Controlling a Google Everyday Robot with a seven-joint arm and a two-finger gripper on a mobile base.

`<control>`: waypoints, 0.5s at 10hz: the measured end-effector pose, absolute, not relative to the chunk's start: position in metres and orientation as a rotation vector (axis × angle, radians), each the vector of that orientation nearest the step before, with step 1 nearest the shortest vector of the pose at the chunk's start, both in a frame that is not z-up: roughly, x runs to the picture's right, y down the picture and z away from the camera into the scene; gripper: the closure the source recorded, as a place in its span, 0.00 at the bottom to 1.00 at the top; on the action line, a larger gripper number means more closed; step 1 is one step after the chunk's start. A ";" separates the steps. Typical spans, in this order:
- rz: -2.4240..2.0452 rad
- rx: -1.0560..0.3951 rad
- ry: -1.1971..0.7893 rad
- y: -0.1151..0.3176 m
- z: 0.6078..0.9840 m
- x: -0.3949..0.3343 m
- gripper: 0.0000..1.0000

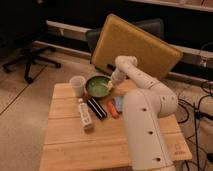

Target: Pick up the ceramic bowl

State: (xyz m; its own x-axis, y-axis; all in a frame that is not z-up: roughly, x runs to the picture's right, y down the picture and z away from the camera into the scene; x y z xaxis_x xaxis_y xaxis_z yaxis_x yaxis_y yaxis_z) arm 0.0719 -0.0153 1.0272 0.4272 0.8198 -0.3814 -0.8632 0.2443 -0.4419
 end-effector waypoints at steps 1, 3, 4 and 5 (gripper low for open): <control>1.161 -0.640 0.074 -0.023 1.026 0.077 1.00; 1.172 -0.579 0.049 -0.051 1.017 0.086 1.00; 1.170 -0.567 0.038 -0.058 1.014 0.085 1.00; 1.164 -0.554 0.022 -0.066 1.010 0.082 1.00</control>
